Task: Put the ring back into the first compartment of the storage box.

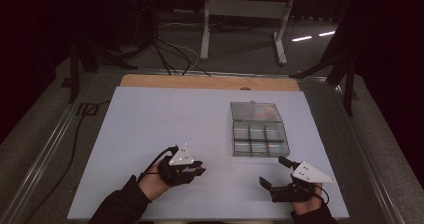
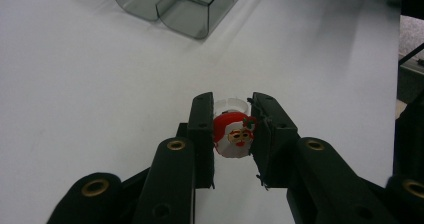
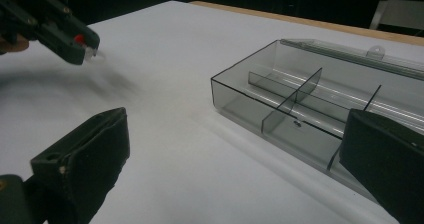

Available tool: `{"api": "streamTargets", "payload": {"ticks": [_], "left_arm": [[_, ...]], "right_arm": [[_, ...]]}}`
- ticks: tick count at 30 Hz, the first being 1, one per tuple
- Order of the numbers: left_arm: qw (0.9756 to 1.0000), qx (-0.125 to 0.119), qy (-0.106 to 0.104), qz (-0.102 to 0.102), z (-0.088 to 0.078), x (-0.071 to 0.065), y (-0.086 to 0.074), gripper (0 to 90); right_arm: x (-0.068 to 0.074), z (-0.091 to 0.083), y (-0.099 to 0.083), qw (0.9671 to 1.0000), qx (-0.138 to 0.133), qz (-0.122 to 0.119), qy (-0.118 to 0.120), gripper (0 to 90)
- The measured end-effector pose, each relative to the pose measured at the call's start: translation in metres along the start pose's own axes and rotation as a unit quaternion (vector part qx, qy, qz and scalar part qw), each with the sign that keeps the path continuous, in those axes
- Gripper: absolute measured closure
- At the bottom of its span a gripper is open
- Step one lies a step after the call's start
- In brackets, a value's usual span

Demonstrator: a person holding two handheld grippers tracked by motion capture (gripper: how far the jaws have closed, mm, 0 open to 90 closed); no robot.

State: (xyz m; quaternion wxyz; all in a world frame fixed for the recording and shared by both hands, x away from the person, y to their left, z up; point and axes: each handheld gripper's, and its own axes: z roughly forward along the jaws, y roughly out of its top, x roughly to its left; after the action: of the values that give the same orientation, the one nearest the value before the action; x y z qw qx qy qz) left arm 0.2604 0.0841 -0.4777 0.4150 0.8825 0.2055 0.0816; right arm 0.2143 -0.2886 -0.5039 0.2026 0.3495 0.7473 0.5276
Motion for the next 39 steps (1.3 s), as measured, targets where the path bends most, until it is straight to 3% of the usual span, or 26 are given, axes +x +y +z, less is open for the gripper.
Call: {"api": "streamTargets", "payload": {"ticks": [8, 23, 26, 29, 39], "left_arm": [[0.9999, -0.008, -0.014, 0.005, 0.003, 0.003, 0.011, 73.5], [0.9996, -0.007, -0.019, 0.021, 0.012, 0.009, 0.032, 73.5], [0.9994, -0.013, -0.029, 0.009, 0.015, 0.011, 0.036, 73.5], [0.9992, -0.016, -0.033, 0.015, 0.018, 0.011, 0.041, 73.5], [0.999, -0.021, -0.032, 0.023, 0.024, 0.013, 0.054, 73.5]], "right_arm": [[0.0, 0.0, 0.0, 1.0, 0.0, -0.001, 0.0, 0.0], [0.0, 0.0, 0.0, 1.0, -0.001, -0.001, 0.002, 0.0], [0.0, 0.0, 0.0, 1.0, -0.001, 0.0, 0.002, 0.0], [0.0, -0.001, 0.0, 1.0, -0.001, -0.001, 0.002, 0.0], [0.0, 0.0, 0.0, 1.0, 0.0, -0.002, 0.003, 0.0]]}}
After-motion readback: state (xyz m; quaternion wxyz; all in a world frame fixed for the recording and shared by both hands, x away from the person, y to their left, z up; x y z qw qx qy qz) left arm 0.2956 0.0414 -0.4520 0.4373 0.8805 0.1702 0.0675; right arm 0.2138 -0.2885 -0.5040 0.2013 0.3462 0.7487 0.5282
